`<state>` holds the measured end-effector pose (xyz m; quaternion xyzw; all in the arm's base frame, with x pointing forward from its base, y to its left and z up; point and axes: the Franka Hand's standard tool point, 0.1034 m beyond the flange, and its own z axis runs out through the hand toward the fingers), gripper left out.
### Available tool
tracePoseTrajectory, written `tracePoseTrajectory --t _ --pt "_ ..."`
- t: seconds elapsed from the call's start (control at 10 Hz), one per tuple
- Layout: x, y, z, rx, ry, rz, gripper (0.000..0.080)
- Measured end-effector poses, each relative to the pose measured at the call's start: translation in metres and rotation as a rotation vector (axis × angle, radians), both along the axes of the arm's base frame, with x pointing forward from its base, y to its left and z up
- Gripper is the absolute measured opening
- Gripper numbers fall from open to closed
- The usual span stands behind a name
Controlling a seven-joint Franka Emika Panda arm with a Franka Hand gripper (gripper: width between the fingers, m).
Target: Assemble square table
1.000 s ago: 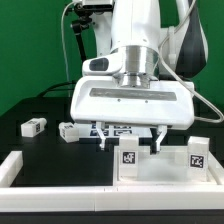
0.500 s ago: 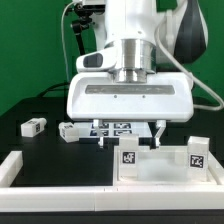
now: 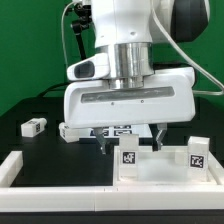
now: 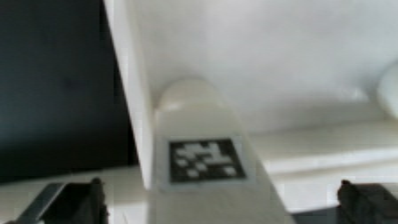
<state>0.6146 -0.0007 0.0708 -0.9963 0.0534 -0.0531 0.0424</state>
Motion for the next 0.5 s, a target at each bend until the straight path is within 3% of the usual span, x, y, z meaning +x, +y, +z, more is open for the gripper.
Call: tracePoseTrajectory --t 0.1,0.2,0.3,0.5 --pt "0.0011 -0.0025 0.0011 0.001 0.0 -0.019 0.0649" --pt "0.0003 -0.001 -0.0003 0.002 0.003 -0.035 0.0527" --pt "0.0002 -0.001 -0.0006 0.006 0.006 -0.061 0.0527" --pt "0.0001 -0.0006 -0.0008 0.021 0.017 -0.2 0.0287"
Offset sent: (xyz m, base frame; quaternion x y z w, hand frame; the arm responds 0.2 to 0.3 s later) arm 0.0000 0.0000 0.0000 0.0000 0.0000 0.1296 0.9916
